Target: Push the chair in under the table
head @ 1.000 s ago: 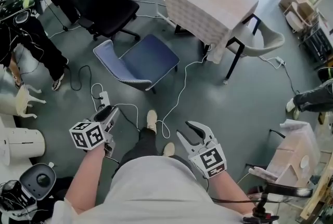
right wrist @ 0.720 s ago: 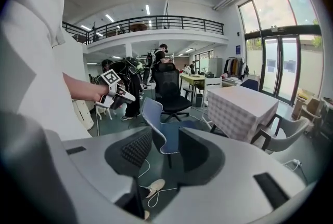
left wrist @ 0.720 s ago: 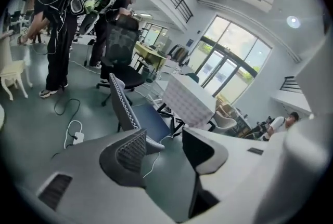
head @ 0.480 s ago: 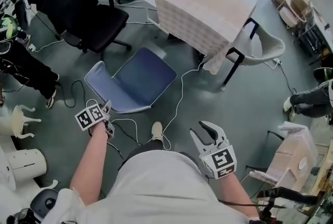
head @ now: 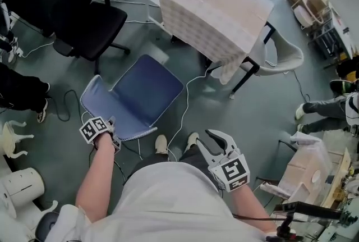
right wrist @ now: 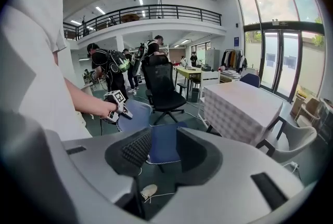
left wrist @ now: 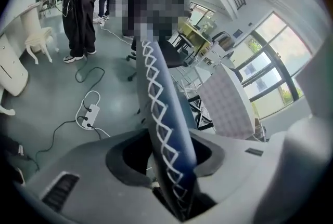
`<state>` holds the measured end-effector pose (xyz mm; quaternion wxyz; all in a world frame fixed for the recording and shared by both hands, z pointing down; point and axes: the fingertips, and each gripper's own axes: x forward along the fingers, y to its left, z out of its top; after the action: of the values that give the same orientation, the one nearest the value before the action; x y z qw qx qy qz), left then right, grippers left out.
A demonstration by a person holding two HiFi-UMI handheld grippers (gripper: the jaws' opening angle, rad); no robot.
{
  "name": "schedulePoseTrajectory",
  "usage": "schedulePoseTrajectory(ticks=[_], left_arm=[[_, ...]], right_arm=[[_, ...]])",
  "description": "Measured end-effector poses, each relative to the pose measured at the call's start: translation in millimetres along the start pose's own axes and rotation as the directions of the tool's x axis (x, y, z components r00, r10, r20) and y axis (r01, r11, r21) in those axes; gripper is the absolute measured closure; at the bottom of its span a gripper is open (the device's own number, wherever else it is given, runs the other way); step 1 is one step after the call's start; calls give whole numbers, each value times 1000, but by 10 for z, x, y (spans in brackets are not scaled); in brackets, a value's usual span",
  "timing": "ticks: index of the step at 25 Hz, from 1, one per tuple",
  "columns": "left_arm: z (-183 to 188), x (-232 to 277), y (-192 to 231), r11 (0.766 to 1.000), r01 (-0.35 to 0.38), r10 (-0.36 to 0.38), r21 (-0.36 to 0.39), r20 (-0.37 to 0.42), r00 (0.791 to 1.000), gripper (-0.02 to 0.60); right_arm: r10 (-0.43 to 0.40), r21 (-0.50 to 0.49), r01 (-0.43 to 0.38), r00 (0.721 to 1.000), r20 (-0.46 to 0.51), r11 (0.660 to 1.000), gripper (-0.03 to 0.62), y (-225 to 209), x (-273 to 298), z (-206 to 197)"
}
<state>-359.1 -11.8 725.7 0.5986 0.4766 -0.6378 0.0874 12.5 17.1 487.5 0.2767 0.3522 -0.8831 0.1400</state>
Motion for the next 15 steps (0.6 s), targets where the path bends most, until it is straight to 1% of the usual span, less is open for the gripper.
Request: schedulePoseTrajectory(ticks=[2,5,8,11,13,15], left_arm=[[6,19,-11,1000,-30,30,-9,4,1000,448],[-15,2,35,997,-58,59,-43,12,998,481],[45,35,-21,995,-55,58,-82,27,998,495],[81,79,-113,994,-77,79,-75,17,997,499],[101,95,-196,992,-94,96,-82,22,995,502],[134,139,-305,991,-95,98,-98,32,995,504]], right_arm=[[3,3,-3,1000,0,1000,439,-117,81,40],[36,-9,-36,999,-3,999,439,-245,188,85],[49,-23,-49,999,4,999,439,-528,261,146],[64,3,-64,998,7,998,439,-852,326,237],[73,-13,-73,997,15,997,439,-1068,352,352],[74,-18,-74,997,22,997,439,-1301,372,429]])
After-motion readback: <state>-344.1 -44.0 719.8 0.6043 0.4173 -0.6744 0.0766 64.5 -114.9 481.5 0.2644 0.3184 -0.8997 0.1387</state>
